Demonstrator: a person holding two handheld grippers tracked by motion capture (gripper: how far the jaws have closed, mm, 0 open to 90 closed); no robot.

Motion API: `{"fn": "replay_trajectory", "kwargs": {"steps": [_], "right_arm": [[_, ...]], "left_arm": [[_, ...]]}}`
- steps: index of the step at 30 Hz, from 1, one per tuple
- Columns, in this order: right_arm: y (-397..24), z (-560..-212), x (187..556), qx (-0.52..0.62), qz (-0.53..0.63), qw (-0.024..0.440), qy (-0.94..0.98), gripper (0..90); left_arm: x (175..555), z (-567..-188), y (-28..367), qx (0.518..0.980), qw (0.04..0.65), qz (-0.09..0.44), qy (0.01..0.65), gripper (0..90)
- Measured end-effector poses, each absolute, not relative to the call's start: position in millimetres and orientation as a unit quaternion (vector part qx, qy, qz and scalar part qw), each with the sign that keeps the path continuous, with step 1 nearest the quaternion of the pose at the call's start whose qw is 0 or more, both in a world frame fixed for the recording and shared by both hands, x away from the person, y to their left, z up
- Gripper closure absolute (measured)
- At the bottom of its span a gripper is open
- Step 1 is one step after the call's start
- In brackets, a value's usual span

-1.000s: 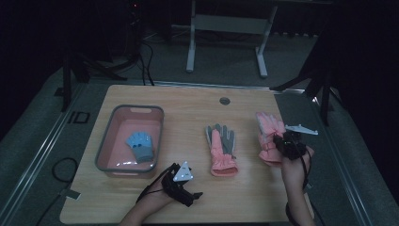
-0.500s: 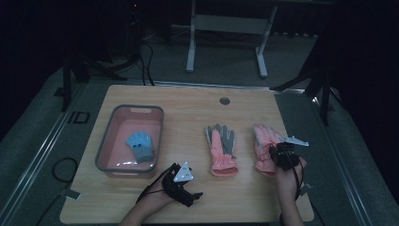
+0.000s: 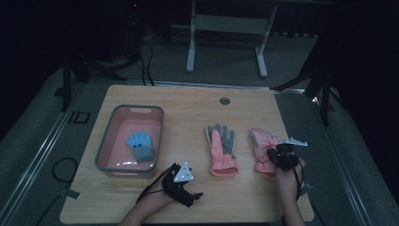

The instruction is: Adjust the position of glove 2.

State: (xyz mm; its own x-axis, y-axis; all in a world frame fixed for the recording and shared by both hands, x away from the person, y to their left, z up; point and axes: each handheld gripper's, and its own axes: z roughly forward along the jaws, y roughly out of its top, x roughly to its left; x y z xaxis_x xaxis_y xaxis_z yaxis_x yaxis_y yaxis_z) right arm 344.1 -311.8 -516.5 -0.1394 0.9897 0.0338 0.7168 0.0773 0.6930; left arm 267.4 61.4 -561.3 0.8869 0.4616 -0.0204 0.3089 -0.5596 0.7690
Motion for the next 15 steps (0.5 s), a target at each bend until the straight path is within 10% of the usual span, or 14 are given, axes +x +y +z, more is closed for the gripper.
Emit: {"fn": "replay_trajectory", "kwargs": {"steps": [15], "right_arm": [[-347.9,-485.2,346.9,0.491,0.336,0.206,0.777,67.1]], "left_arm": [[267.8,-561.5,61.5,0.878,0.415,0.091,0.220,4.0]]}}
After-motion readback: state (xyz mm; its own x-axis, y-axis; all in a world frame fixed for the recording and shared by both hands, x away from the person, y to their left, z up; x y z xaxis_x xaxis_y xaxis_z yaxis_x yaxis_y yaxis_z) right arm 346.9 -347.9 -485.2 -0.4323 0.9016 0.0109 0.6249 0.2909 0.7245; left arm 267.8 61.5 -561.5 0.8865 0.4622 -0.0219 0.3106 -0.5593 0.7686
